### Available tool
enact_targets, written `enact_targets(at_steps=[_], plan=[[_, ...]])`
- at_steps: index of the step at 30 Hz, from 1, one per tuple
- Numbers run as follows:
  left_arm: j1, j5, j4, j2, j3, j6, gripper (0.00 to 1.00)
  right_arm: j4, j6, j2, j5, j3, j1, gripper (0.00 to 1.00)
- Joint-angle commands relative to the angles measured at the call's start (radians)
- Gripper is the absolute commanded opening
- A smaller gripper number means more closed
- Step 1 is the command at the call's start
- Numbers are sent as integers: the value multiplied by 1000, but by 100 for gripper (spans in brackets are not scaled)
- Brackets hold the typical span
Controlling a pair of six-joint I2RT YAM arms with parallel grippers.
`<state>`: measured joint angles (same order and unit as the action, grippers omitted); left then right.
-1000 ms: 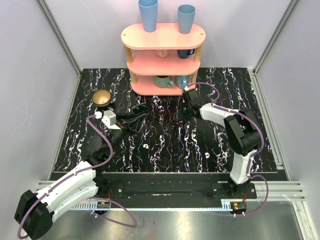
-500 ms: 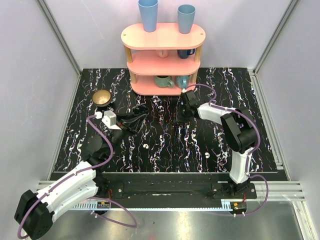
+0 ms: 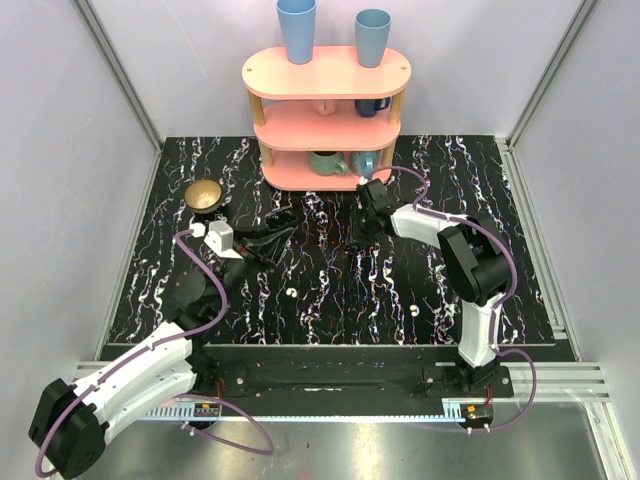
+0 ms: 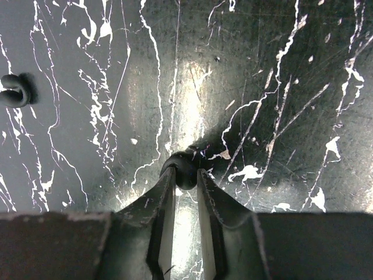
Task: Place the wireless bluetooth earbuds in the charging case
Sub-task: Pick up the left earbud from the center of the board.
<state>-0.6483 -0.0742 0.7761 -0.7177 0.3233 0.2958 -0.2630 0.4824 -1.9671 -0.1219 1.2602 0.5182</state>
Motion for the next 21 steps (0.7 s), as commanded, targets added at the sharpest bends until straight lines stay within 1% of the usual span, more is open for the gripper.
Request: enact_targets(at_steps=[1, 3, 5, 6, 7, 10, 16, 17, 19, 21], plan=[[-4, 19, 40, -5, 0, 8, 0, -44, -21, -26, 19, 25, 17, 24], [-4, 17, 41, -6, -3, 8, 0, -44, -24, -24, 22, 25, 17, 18], [-4, 16, 41, -8, -3, 9, 0, -45, -24, -19, 24, 28, 16, 15], [-4, 16, 41, -9, -1, 9, 0, -47, -25, -13, 22, 25, 17, 10], [-4, 14, 43, -9, -1, 11, 0, -47, -27, -7, 22, 24, 17, 7], [-4, 16, 43, -14, -1, 11, 0, -38, -30, 34, 11, 7, 16, 4], [-4, 19, 54, -22, 2, 11, 0, 88, -1, 224, -12, -103, 17, 4], [-4, 20, 57, -26, 3, 12, 0, 106, 18, 285, -10, -120, 17, 4], [-4, 17, 63, -34, 8, 14, 0, 163, 45, 348, -9, -169, 17, 4], [-4, 14, 77, -46, 10, 17, 0, 211, 65, 445, -12, -211, 17, 4]])
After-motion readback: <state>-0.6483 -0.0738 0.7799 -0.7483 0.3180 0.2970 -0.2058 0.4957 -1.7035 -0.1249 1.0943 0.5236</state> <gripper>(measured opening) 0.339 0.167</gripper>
